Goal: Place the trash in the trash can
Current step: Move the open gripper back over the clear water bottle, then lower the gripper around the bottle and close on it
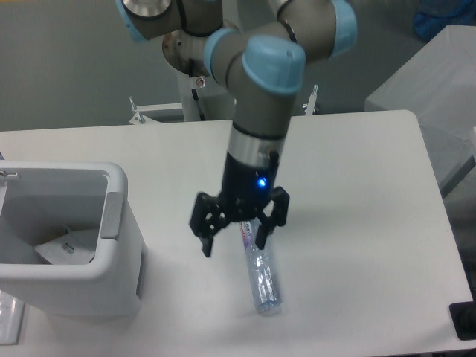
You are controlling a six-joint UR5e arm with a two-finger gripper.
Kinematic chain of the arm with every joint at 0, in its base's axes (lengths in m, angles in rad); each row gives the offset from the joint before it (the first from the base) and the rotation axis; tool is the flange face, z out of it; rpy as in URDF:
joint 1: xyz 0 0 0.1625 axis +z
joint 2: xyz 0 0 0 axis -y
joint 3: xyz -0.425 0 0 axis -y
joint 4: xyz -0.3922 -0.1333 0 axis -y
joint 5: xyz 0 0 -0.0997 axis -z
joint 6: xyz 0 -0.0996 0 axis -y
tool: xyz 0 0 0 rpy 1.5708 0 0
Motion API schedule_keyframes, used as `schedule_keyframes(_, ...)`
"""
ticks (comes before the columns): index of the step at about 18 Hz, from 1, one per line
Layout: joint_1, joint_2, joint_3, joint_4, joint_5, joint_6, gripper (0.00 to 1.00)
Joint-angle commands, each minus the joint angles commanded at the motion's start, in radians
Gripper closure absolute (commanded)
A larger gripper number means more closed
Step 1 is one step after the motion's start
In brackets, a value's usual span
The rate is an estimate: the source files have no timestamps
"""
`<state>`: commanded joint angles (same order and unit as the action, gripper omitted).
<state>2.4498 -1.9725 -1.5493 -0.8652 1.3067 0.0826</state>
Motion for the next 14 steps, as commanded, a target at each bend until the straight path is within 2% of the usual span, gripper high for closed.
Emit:
schedule_keyframes(6,0.0,-0.111,0.002,0.011,0.1,0.114,0.0)
schedule_keyframes(9,-0.002,-0.152,0.012,0.017,0.104,0.124,0.0)
schedule_keyframes(14,-0.005,-0.207,0.018,0.018,0.128,0.236,0.0)
